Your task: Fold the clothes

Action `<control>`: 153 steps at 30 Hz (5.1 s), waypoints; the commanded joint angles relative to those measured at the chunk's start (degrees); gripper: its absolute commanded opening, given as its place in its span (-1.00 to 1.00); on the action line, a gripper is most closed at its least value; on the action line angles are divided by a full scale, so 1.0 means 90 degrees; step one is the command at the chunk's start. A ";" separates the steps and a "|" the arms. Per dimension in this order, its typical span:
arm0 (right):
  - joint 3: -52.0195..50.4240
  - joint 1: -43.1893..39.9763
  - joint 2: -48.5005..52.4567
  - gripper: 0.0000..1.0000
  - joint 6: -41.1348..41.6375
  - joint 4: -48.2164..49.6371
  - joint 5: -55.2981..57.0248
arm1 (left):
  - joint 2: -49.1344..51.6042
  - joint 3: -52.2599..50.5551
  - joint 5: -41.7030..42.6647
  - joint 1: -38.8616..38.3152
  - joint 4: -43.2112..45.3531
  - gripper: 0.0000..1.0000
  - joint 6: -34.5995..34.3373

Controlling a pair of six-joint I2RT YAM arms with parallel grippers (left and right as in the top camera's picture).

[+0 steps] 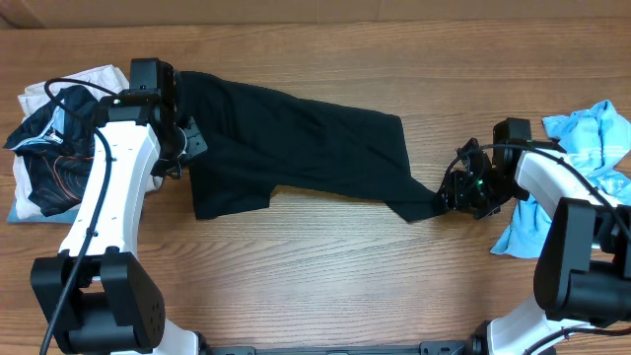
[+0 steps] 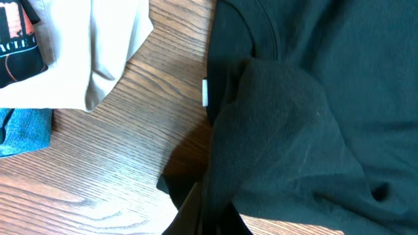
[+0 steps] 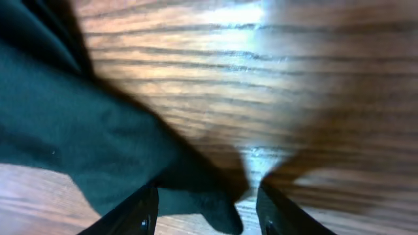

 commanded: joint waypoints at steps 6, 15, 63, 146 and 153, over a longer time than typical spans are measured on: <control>-0.0440 -0.0005 -0.0061 -0.24 -0.0066 0.0546 0.0080 | -0.0180 0.0131 -0.0095 0.0039 0.0000 -0.92 0.0002; -0.0386 -0.0005 -0.0063 -0.92 0.0155 0.0478 0.0080 | -0.0182 0.0134 -0.0083 0.0039 -0.0104 -0.92 0.0002; 0.7427 -0.0010 -0.0923 -0.92 0.0772 -0.2982 0.0988 | -0.0590 0.5224 -0.0066 0.0032 -0.1183 -0.92 0.0328; 0.0957 -0.0017 -0.2769 -0.92 0.2217 -0.3060 0.1804 | -0.2334 -0.2390 0.1015 -0.0282 -0.1722 -0.92 0.0374; 0.0957 -0.0017 -0.2378 -0.73 0.2147 -0.1967 0.1902 | -0.2300 -0.2390 0.0957 -0.0274 0.0063 -0.92 0.0245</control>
